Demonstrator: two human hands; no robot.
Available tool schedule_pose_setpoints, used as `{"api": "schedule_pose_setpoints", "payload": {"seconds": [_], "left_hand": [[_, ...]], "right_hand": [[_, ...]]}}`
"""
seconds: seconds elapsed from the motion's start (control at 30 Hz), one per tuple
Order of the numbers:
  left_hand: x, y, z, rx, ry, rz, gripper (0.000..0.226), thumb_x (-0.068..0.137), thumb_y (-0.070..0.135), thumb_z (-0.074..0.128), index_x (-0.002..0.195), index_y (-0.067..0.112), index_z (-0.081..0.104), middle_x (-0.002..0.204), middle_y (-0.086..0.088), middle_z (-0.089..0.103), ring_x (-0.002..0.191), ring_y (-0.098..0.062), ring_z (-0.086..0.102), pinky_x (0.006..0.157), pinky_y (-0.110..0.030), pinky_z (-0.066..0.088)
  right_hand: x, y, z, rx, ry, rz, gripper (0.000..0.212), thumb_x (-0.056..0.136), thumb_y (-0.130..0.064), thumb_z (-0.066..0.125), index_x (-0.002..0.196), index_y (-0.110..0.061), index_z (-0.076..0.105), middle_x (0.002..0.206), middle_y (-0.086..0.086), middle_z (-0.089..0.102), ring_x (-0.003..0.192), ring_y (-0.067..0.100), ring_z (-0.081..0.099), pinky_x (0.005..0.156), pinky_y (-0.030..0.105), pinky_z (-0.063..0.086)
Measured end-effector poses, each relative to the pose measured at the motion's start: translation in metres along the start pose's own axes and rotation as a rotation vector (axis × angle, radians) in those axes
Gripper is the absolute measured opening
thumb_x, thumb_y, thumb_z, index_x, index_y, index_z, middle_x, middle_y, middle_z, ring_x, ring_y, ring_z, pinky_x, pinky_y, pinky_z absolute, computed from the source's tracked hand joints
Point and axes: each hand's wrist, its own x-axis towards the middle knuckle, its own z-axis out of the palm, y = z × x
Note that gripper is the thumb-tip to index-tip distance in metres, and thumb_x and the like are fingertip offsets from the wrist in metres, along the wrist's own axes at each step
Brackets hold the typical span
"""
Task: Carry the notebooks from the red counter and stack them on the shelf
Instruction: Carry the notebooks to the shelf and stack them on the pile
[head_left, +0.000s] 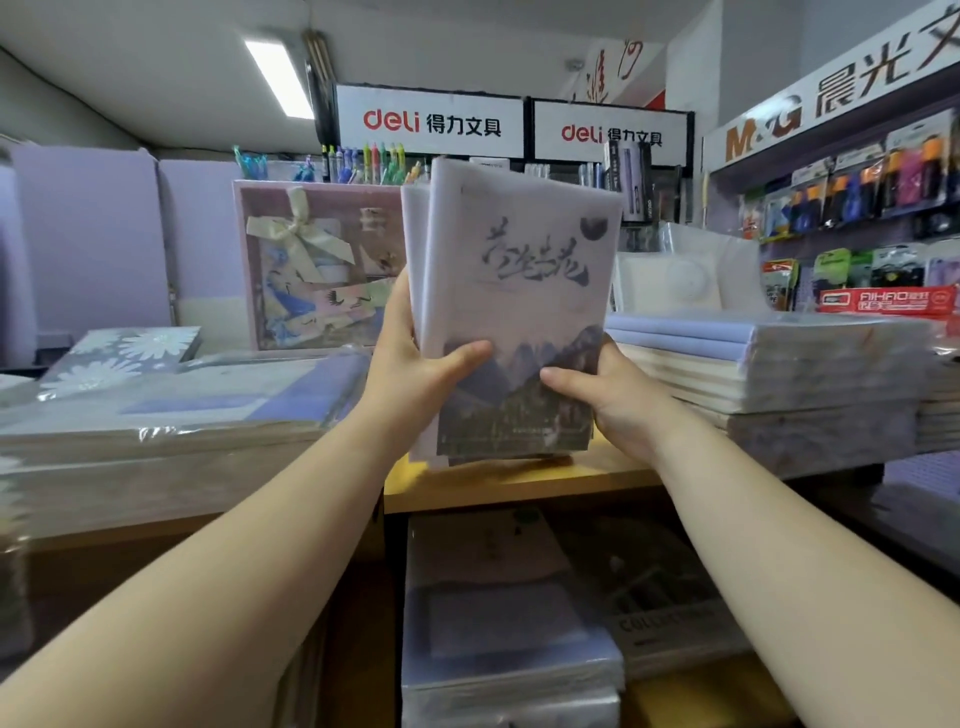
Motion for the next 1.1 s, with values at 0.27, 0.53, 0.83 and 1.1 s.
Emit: {"api": "schedule_pose_setpoints", "payload": {"seconds": [0.27, 0.53, 0.83, 1.1], "left_hand": [[-0.005, -0.004, -0.004, 0.056, -0.047, -0.048, 0.096, 0.080, 0.011, 0.064, 0.145, 0.028, -0.005, 0.132, 0.006, 0.034, 0.113, -0.006, 0.042, 0.091, -0.021, 0.045], [-0.007, -0.002, 0.007, 0.105, 0.104, -0.080, 0.075, 0.089, 0.033, 0.047, 0.146, 0.027, -0.002, 0.155, -0.004, 0.015, 0.138, -0.021, 0.026, 0.114, -0.042, 0.029], [-0.002, -0.006, 0.010, 0.080, 0.109, -0.119, 0.062, 0.094, 0.026, 0.037, 0.147, 0.023, 0.004, 0.155, -0.004, 0.021, 0.139, -0.021, 0.028, 0.115, -0.042, 0.029], [-0.024, -0.013, 0.001, 0.081, 0.047, -0.124, 0.068, 0.089, 0.013, 0.049, 0.146, 0.021, 0.012, 0.146, -0.004, 0.033, 0.132, -0.020, 0.037, 0.107, -0.045, 0.040]], "right_hand": [[-0.002, 0.001, 0.006, -0.049, 0.041, -0.013, 0.041, 0.083, -0.004, 0.058, 0.111, -0.026, 0.038, 0.108, -0.005, 0.054, 0.112, 0.014, 0.048, 0.091, 0.026, 0.043], [-0.001, -0.008, 0.005, -0.047, 0.156, -0.036, 0.052, 0.087, -0.026, 0.054, 0.132, -0.015, 0.032, 0.127, 0.002, 0.051, 0.120, 0.017, 0.047, 0.104, 0.036, 0.039], [0.010, -0.015, 0.012, -0.040, 0.173, -0.076, 0.043, 0.091, -0.022, 0.046, 0.133, -0.017, 0.035, 0.116, -0.001, 0.052, 0.100, 0.012, 0.053, 0.073, 0.020, 0.044], [0.005, -0.001, 0.011, 0.034, 0.220, -0.097, 0.044, 0.091, -0.015, 0.046, 0.134, -0.017, 0.036, 0.113, -0.001, 0.055, 0.110, 0.016, 0.051, 0.091, 0.029, 0.045]]}}
